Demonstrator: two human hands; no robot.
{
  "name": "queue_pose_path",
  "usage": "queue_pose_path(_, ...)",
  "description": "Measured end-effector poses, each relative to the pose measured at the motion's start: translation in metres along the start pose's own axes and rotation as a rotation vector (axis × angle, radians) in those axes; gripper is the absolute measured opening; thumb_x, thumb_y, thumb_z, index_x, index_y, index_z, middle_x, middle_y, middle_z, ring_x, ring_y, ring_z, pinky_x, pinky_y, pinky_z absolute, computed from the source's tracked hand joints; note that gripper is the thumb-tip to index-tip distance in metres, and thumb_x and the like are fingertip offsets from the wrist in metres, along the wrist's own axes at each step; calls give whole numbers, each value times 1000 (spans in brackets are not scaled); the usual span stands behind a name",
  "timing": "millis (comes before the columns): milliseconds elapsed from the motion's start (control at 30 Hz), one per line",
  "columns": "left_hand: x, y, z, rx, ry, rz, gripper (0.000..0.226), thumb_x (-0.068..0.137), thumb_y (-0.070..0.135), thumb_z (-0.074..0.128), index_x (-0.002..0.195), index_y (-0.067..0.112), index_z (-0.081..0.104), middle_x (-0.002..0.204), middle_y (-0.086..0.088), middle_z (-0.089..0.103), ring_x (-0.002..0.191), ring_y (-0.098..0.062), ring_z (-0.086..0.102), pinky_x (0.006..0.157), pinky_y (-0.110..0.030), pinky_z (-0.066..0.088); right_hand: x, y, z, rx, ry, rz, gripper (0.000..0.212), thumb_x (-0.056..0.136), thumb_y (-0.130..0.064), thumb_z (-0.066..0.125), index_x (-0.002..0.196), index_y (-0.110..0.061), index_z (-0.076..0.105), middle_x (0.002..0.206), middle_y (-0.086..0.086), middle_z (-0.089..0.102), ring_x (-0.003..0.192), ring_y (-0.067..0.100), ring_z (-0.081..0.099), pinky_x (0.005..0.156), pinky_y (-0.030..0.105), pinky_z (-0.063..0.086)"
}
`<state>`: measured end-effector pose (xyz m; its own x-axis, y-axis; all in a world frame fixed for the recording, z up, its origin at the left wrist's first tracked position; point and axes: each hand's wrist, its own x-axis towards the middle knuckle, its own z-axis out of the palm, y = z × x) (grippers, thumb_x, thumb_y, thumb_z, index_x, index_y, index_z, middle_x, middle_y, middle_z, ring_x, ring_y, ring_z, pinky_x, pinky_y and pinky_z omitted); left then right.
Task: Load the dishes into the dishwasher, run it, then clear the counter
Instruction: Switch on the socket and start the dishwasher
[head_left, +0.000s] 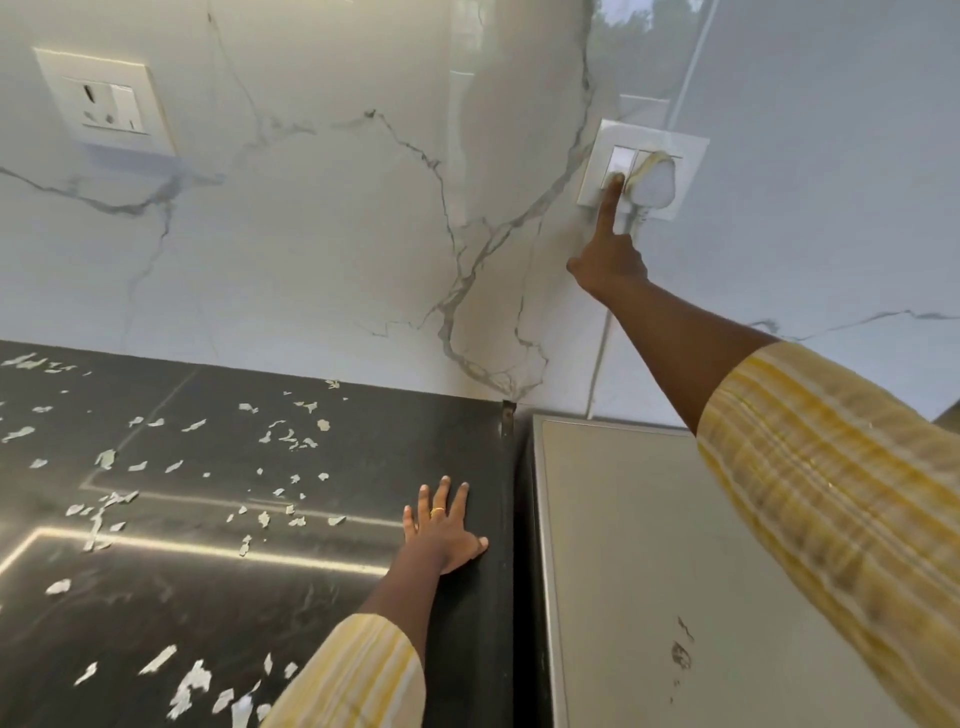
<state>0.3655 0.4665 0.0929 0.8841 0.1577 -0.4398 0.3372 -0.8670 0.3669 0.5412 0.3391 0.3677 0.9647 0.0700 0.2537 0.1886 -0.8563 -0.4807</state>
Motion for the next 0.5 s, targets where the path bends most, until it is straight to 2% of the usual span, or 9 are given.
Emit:
queue_pose_path(100, 2, -1, 3, -13, 6, 2, 85, 87, 51, 46, 146, 33, -13, 154, 4, -25, 140, -25, -27, 112, -49, -13, 4, 1, 0, -2, -31, 13, 98, 89, -8, 53, 142, -35, -25, 84, 11, 53, 73, 26, 56, 78, 41, 53)
queue_pose_path(233, 2, -2, 4, -14, 15, 6, 85, 88, 51, 46, 147, 32, -12, 154, 3, -26, 140, -26, -27, 111, -50, -14, 8, 3, 5, 8, -37, -2, 100, 88, -4, 51, 141, -37, -26, 90, 14, 54, 70, 26, 56, 74, 42, 55)
queue_pose_path(400, 3, -2, 3, -7, 29, 20, 85, 89, 52, 45, 146, 32, -13, 153, 3, -27, 139, -26, -27, 111, -49, -14, 13, 5, 8, 36, -61, 5, 101, 89, -1, 50, 137, -41, -30, 114, 20, 55, 85, 31, 62, 77, 48, 55)
queue_pose_path(500, 3, -2, 3, -2, 28, 18, 85, 89, 52, 45, 146, 32, -14, 153, 3, -27, 139, -26, -27, 111, -49, -14, 13, 7, 9, 44, -56, 12, 101, 89, 1, 49, 137, -43, -29, 122, 22, 52, 89, 33, 63, 76, 49, 56)
